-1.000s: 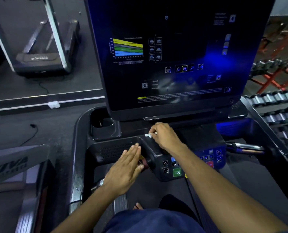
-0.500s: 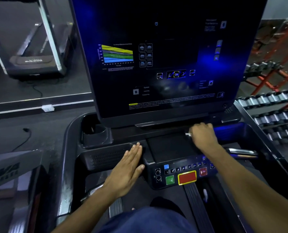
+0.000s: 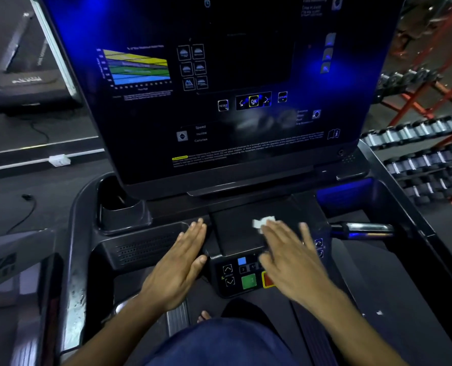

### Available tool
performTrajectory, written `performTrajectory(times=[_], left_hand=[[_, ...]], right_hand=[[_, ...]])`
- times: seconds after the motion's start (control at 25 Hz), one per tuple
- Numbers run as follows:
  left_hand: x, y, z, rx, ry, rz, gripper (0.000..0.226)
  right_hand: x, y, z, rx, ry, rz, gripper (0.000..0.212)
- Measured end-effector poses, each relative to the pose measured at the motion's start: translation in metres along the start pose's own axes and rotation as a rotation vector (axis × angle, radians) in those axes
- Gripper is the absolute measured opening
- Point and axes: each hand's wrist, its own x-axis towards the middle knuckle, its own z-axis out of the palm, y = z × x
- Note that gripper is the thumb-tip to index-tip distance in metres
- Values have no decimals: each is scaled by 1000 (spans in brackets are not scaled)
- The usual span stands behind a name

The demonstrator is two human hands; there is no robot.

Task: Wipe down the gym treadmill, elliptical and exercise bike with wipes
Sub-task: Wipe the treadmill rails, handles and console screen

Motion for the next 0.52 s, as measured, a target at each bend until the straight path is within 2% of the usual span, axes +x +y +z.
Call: performTrajectory(times=[0.12, 0.2, 0.36, 0.52], left_hand=[[0, 2, 0, 21, 6, -5, 67], [0, 2, -1, 19, 7, -6, 66], [1, 3, -1, -14, 27, -15, 64], [2, 14, 4, -90, 62, -116, 64]], right_hand=[[17, 33, -6, -72, -18, 139, 80], [45, 19, -6, -34, -48, 89, 78], [57, -29, 5, 127, -184, -171, 58], [85, 28, -8, 22, -97, -139, 48]])
